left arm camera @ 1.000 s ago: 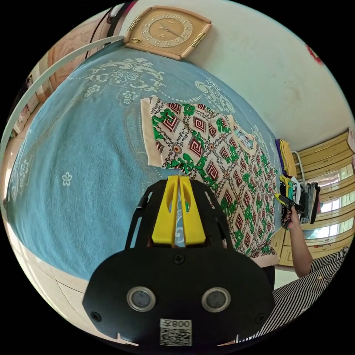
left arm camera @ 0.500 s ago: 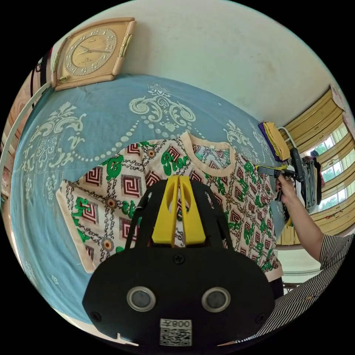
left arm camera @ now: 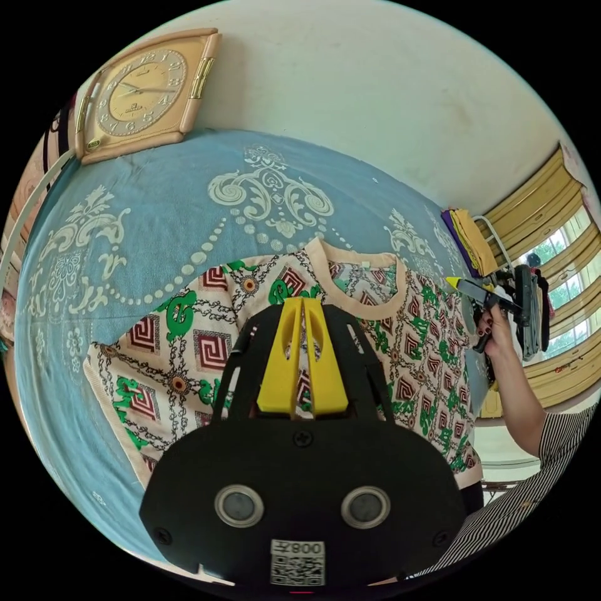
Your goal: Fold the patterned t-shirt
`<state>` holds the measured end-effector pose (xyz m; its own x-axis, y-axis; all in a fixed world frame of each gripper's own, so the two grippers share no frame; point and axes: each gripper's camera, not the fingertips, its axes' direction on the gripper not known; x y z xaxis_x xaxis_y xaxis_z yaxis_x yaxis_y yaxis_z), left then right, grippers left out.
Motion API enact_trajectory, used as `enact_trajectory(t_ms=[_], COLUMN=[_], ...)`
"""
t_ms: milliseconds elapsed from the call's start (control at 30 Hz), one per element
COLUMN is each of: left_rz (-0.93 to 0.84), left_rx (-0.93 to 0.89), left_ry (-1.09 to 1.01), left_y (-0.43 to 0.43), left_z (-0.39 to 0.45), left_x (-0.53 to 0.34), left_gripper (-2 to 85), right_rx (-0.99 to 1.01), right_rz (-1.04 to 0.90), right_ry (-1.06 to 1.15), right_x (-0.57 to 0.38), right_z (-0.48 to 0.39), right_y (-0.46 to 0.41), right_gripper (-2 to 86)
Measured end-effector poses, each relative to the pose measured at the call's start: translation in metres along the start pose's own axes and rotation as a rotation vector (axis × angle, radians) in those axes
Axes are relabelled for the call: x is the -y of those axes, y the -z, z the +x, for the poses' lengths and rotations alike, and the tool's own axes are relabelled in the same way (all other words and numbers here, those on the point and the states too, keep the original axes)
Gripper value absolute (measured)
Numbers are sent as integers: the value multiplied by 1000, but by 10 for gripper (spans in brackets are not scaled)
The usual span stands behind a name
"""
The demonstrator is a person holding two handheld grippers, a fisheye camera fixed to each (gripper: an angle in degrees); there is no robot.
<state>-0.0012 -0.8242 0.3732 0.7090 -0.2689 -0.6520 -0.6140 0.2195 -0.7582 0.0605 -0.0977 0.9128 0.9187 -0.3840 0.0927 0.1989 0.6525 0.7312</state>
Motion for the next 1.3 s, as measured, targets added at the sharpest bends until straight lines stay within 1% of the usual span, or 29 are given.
enact_trajectory(t_ms=[67,100,200,233,367,500,600,700,800,933,1067,1200,1300], left_rz=[-21,-29,-89,-84,-86,-37,10,22,-16,-104,-81,-62,-50], left_rx=[-2,4,40,36,43,7,-44,-148,-215,-270,-353,-420,-460], left_ry=[-28,-31,-41,-45,-36,-43,-6,57,163,370,535,579,521], left_y=[-9,-13,-32,-35,-34,-12,20,54,83,106,112,103,96], left_z=[11,13,21,23,28,35,32,22,8,-5,3,22,49], left_x=[10,13,27,31,40,27,-6,-57,-120,-211,-275,-290,-275], left_gripper=[1,1,1,1,3,8,19,42,67,84,84,78,66], right_rx=[55,54,-4,-20,36,25,65,117,178,256,302,336,341], right_rz=[-9,-46,-154,-178,-176,-114,-81,-70,-122,-161,-154,-141,-129], right_ry=[51,93,137,133,72,81,47,18,-21,-126,-244,-268,-258], right_x=[2,6,16,17,22,0,-38,-93,-157,-236,-307,-340,-345], right_z=[-14,-25,-37,-36,-19,-15,0,17,31,48,63,62,59], right_y=[-3,-12,-46,-53,-53,-18,19,62,97,135,169,185,190], right_gripper=[1,1,1,1,0,0,0,0,0,0,1,1,1])
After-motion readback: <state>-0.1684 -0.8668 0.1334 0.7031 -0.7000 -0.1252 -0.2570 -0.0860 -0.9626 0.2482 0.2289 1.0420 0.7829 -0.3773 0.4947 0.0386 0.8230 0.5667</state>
